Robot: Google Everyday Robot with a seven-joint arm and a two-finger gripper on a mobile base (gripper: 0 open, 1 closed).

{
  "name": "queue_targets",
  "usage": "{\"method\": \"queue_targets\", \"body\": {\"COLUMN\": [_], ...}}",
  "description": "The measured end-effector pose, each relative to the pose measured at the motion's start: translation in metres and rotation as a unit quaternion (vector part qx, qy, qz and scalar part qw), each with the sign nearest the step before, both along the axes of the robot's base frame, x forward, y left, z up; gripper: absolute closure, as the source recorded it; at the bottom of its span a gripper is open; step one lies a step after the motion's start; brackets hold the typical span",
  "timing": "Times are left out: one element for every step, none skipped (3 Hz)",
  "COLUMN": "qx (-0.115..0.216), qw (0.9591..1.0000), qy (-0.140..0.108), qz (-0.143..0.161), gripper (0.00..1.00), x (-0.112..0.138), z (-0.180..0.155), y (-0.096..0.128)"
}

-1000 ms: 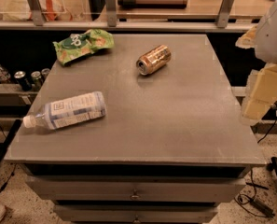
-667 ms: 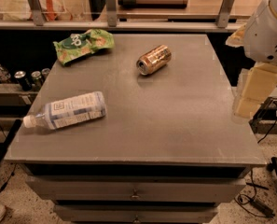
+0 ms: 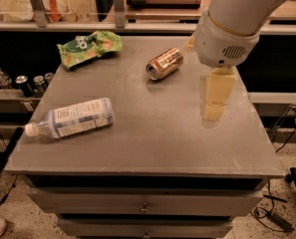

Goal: Place blue plastic bottle upright

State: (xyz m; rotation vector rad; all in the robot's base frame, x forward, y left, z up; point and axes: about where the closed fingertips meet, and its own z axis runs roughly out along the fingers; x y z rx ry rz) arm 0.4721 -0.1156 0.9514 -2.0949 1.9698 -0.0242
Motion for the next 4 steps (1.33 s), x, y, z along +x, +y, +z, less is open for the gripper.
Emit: {"method": "queue_targets", "body": {"qx": [0.005, 0.005, -0.002, -0.033], "qw": [0.9976, 0.9976, 0.9977, 0.9953], "qy": [0.011, 0.011, 0.014, 0.008], "qz": [0.067, 0.067, 0.066, 0.090], "gripper": [0.00, 0.00, 0.00, 0.00], "x": [0.018, 0.018, 0.016, 0.014], "z": [-0.016, -0.016, -0.020, -0.028], "y": [0.052, 0.052, 0.055, 0.087]}}
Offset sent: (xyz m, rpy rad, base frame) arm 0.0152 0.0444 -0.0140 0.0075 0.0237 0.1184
